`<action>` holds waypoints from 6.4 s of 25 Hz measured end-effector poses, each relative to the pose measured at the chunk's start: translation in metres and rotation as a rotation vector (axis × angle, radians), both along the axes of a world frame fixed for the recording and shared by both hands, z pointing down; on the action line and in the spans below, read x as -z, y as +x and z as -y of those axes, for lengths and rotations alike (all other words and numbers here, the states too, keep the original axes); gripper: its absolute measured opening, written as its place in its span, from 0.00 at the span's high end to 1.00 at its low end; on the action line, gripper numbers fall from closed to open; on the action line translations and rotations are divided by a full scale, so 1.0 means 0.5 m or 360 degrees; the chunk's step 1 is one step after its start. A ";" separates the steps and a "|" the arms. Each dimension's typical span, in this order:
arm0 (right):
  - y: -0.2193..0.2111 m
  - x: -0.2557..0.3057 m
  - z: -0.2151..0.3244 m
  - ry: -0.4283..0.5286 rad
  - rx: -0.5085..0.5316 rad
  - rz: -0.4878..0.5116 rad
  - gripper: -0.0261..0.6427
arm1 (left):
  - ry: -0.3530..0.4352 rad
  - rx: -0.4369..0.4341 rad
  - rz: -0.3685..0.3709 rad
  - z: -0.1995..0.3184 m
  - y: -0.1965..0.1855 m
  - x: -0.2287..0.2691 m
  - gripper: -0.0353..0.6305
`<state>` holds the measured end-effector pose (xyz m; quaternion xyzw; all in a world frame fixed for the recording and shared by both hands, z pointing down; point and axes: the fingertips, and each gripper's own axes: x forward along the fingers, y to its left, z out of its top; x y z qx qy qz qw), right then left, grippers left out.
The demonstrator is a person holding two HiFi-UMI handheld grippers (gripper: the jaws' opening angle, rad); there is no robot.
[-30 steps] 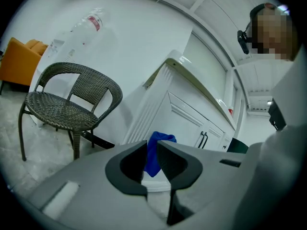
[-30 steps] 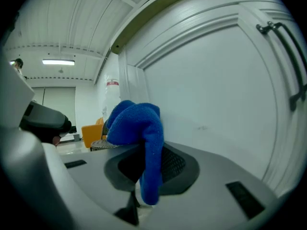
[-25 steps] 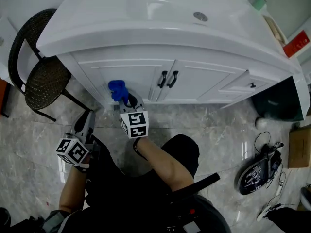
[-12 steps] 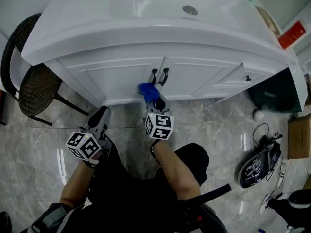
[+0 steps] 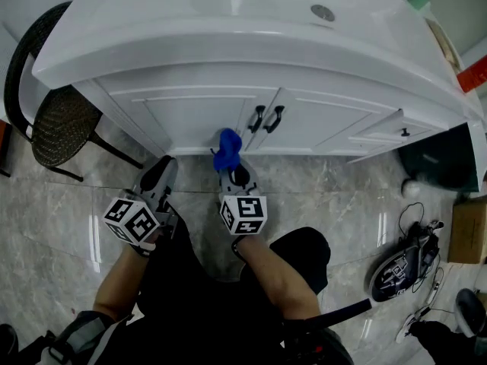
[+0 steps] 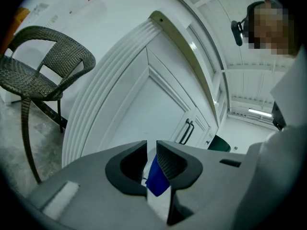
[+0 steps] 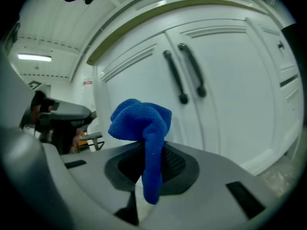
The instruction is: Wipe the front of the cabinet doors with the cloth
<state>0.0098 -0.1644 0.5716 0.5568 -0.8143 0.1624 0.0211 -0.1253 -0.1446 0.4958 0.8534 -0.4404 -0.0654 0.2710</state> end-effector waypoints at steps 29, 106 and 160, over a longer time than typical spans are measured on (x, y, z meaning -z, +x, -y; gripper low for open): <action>-0.131 -0.083 0.092 -0.0025 0.0205 -0.0177 0.88 | 0.0001 0.0181 0.0091 -0.017 -0.104 0.003 0.85; -0.136 -0.274 -0.017 -0.0359 0.0352 -0.0300 0.88 | 0.0022 0.0205 0.0117 0.010 -0.121 0.003 0.85; -0.063 0.055 -0.040 -0.0339 0.0487 0.0265 0.88 | 0.0139 0.0033 0.0230 0.001 -0.057 0.059 0.85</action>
